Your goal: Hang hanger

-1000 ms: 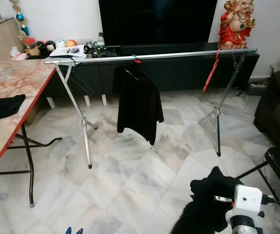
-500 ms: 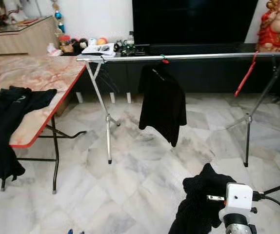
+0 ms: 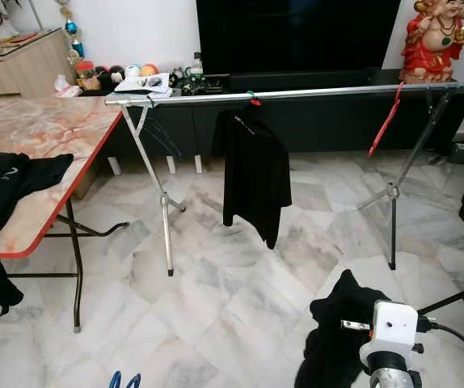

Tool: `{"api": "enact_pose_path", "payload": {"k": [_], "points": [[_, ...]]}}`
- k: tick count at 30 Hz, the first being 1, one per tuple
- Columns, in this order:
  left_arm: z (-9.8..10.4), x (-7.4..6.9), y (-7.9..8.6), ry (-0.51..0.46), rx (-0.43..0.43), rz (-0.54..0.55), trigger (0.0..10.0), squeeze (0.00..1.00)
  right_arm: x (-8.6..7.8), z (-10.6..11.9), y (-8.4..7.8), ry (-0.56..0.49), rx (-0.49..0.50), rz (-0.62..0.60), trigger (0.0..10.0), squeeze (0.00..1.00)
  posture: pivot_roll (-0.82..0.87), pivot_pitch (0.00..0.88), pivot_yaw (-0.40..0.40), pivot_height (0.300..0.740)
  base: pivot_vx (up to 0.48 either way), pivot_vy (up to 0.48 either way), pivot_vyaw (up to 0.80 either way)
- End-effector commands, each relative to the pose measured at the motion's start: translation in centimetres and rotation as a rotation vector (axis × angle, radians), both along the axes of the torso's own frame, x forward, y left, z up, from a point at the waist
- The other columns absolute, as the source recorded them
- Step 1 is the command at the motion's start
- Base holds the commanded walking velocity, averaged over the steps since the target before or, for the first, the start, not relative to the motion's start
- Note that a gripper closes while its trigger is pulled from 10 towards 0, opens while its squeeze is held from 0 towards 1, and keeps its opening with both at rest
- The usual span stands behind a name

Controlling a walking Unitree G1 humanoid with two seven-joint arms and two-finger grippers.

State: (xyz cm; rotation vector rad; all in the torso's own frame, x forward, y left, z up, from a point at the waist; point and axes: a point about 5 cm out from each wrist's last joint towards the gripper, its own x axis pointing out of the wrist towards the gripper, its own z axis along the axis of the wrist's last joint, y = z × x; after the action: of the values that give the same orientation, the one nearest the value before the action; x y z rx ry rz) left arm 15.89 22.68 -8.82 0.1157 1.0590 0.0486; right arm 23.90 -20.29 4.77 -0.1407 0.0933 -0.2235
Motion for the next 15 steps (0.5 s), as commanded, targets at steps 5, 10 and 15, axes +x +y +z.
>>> {"api": "enact_pose_path", "payload": {"k": [5,10,15], "points": [[-0.09,-0.16,-0.01,0.014,-0.004,0.005,10.0,0.00,0.49,1.03,0.36,-0.040,-0.004,0.009,10.0,0.00,0.03,0.000,0.066,0.740,0.000,0.287,0.00],[-0.11,-0.13,-0.16,0.014,-0.010,0.005,10.0,0.00,0.62,1.14,0.58,-0.042,-0.014,0.021,10.0,0.00,0.04,0.000,0.064,0.740,0.000,0.292,0.00],[-0.16,-0.22,-0.22,0.018,-0.013,0.006,10.0,0.00,0.75,1.16,0.79,-0.041,-0.022,0.031,10.0,0.00,0.04,0.000,0.064,0.740,0.000,0.289,0.00]]}}
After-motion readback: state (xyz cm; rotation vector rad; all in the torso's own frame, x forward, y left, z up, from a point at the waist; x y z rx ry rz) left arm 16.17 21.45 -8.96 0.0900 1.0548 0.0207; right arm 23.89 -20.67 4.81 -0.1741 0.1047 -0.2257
